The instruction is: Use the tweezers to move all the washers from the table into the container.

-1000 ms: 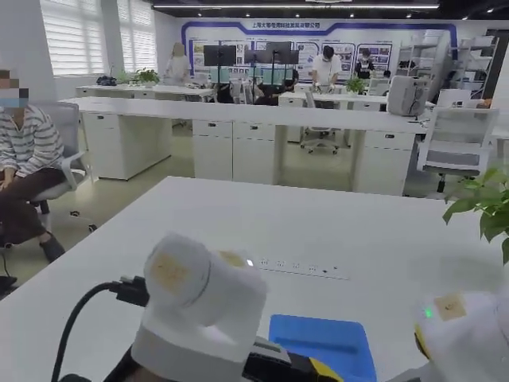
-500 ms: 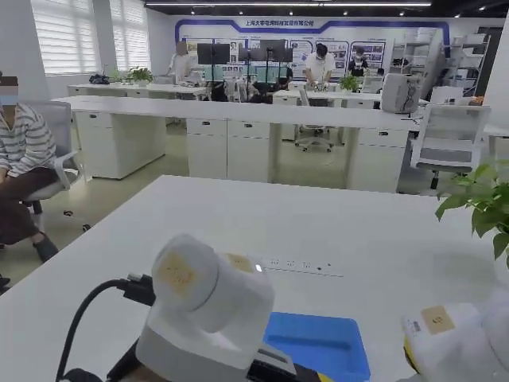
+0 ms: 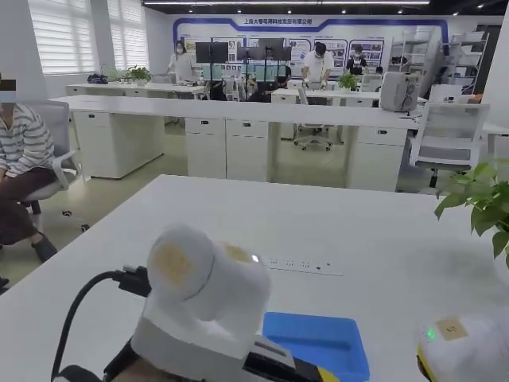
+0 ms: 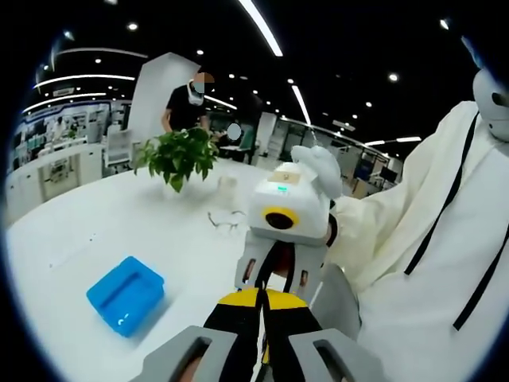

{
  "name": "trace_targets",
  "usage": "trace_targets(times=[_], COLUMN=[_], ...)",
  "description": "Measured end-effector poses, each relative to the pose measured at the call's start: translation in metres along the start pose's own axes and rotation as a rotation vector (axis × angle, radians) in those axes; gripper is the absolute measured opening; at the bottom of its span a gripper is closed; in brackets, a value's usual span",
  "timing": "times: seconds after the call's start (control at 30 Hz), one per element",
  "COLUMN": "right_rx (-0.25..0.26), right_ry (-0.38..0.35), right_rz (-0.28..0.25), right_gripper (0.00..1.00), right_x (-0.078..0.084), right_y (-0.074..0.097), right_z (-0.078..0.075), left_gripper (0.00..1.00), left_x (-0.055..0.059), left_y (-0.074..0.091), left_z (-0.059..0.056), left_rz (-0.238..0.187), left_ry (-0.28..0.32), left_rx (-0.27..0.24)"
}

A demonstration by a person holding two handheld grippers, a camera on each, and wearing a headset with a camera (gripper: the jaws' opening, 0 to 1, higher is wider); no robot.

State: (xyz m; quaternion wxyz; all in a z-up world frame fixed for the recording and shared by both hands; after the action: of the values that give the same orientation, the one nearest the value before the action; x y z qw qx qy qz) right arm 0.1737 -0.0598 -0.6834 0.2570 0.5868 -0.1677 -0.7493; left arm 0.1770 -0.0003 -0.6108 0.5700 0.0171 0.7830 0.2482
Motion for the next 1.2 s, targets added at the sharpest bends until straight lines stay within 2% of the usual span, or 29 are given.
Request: trace_targets(times=[0.27,0.43,0.53,0.63,0.67,0.7,0.83,0.87,0.9,0.97,1.0,1.03,1.07,1.1,1.17,1.2], right_rx=[-0.01,-0.024,-0.019,0.016,0.029,0.034,0.065,0.082,0.096,0.11,0.123,0.125,0.122,0.123,0.145,0.14], right_ry=[-0.032,-0.052,-0.036,-0.009,0.025,0.037,0.076,0.085,0.1,0.134,0.148,0.158,0.158,0.16,0.187,0.194], right_rz=[-0.017,-0.049,-0.045,0.006,0.031,0.043,0.168,0.199,0.245,0.291,0.316,0.347,0.352,0.38,0.416,0.427], right_gripper=[0.08,0.06,0.04,0.02,0.02,0.02,0.02,0.02,0.02,0.02,0.02,0.01,0.01,0.02,0.02,0.02], right_x=[0.007,0.006,0.006,0.01,0.012,0.014,0.024,0.026,0.029,0.033,0.036,0.039,0.04,0.043,0.046,0.048], right_y=[-0.004,-0.002,-0.002,0.0,0.0,-0.001,-0.005,-0.006,-0.006,-0.008,-0.008,-0.011,-0.012,-0.013,-0.015,-0.016], right_z=[-0.002,-0.003,-0.004,-0.009,-0.011,-0.012,-0.02,-0.023,-0.026,-0.03,-0.032,-0.033,-0.033,-0.034,-0.038,-0.038], left_gripper=[0.0,0.0,0.0,0.0,0.0,0.0,0.0,0.0,0.0,0.0,0.0,0.0,0.0,0.0,0.0,0.0], left_x=[0.001,0.001,0.002,0.007,0.009,0.011,0.023,0.025,0.031,0.038,0.04,0.042,0.044,0.049,0.054,0.058], left_y=[0.004,0.009,0.01,0.012,0.011,0.01,0.003,0.002,0.001,-0.003,-0.004,-0.009,-0.011,-0.013,-0.015,-0.017], left_z=[0.003,0.004,0.005,0.008,0.009,0.008,0.014,0.017,0.021,0.025,0.026,0.027,0.028,0.029,0.031,0.033], left_rz=[-0.002,-0.027,-0.031,-0.013,-0.006,-0.003,0.033,0.052,0.102,0.171,0.191,0.192,0.204,0.243,0.281,0.305], left_ry=[-0.001,0.002,-0.003,-0.046,-0.067,-0.069,-0.106,-0.095,-0.069,-0.07,-0.074,-0.084,-0.086,-0.093,-0.119,-0.14], left_rx=[-0.008,-0.007,-0.01,-0.021,-0.04,-0.035,-0.073,-0.087,-0.12,-0.133,-0.148,-0.145,-0.146,-0.152,-0.16,-0.165])
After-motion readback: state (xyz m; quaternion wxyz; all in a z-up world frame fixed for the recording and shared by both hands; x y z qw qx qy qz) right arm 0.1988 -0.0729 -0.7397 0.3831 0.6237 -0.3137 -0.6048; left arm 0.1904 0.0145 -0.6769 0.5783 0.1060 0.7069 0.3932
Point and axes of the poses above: the centre of the closed fingertips' face, and the gripper's own axes: y roughly backward along the fingers, z roughly to its left, x roughly out of its underside, the point moved 6 cm from there along y, roughly backward along the fingers, and after that the axes turned 3 degrees about -x, right-handed, at the moved point
